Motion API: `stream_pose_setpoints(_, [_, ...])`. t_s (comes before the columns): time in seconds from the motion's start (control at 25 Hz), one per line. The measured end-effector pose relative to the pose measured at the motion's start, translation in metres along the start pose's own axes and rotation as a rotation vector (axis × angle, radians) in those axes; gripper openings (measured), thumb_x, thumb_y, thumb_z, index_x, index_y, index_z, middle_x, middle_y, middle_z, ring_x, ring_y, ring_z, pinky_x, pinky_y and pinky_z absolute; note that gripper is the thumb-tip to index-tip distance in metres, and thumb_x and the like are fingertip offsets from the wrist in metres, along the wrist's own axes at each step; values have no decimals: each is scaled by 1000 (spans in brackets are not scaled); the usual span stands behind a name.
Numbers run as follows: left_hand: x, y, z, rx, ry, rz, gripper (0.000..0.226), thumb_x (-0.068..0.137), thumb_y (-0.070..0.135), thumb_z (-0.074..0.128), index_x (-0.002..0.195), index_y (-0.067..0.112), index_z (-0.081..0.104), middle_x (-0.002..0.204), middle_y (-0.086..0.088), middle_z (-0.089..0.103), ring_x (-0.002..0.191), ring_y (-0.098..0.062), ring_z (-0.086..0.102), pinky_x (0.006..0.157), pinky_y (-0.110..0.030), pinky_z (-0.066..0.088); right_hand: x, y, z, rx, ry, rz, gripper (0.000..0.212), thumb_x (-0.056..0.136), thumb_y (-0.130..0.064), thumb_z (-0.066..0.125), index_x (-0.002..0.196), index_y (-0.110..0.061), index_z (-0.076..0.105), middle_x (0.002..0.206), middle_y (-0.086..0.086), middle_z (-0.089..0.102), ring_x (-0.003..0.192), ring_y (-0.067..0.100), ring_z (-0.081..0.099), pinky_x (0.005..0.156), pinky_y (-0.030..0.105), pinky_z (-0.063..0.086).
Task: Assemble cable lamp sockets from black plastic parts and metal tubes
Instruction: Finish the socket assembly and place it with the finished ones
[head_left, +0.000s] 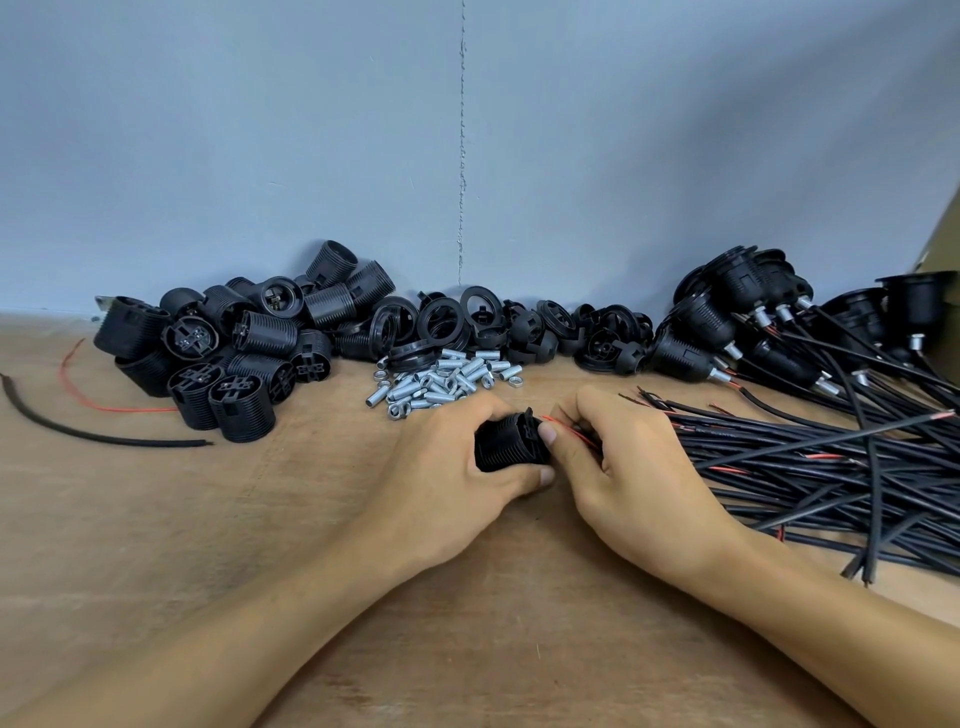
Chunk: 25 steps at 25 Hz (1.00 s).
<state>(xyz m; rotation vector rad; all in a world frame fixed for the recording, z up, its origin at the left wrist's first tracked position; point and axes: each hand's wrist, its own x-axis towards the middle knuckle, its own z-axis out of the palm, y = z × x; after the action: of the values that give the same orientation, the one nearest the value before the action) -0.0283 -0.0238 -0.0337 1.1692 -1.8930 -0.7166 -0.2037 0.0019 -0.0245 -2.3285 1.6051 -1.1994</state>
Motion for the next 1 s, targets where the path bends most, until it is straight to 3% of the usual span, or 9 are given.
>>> stream_pose_setpoints(0.28, [1, -1, 1, 24, 0, 23, 30, 72, 37, 89, 94, 32, 68, 84, 11, 71, 80, -3, 65, 72, -27, 52, 0, 0, -1, -14, -26, -5, 17, 96, -15, 63, 80, -10, 58, 71, -11, 53, 72, 5, 50, 62, 13, 34])
stream_pose_setpoints(0.44, [2, -2, 2, 12, 4, 35, 30, 72, 36, 89, 94, 31, 69, 83, 11, 71, 81, -5, 67, 76, -38, 55, -1, 1, 0, -20, -1, -22, 17, 95, -14, 64, 80, -10, 57, 69, -15, 49, 68, -2, 48, 64, 10, 34])
stream_pose_setpoints(0.72, [2, -5, 1, -25, -19, 27, 33, 73, 37, 89, 98, 31, 70, 88, 12, 73, 87, -4, 68, 82, -40, 56, -2, 1, 1, -12, 8, -20, 18, 96, -14, 64, 79, -11, 57, 70, -10, 54, 71, 5, 51, 61, 12, 34])
stream_pose_setpoints(0.84, [4, -6, 1, -62, -30, 23, 35, 72, 39, 87, 101, 29, 70, 93, 9, 74, 93, -10, 70, 86, -44, 56, 0, 0, 1, 27, 22, 17, 22, 95, -17, 65, 75, -20, 56, 65, -13, 54, 68, 3, 52, 58, 12, 34])
stream_pose_setpoints(1.0, [6, -6, -1, -116, -32, 42, 32, 73, 31, 88, 96, 31, 65, 93, 9, 74, 94, -14, 71, 88, -49, 56, 0, 1, -2, 178, 44, 65, 13, 93, -26, 69, 80, -23, 68, 69, -12, 66, 70, 6, 60, 61, 13, 41])
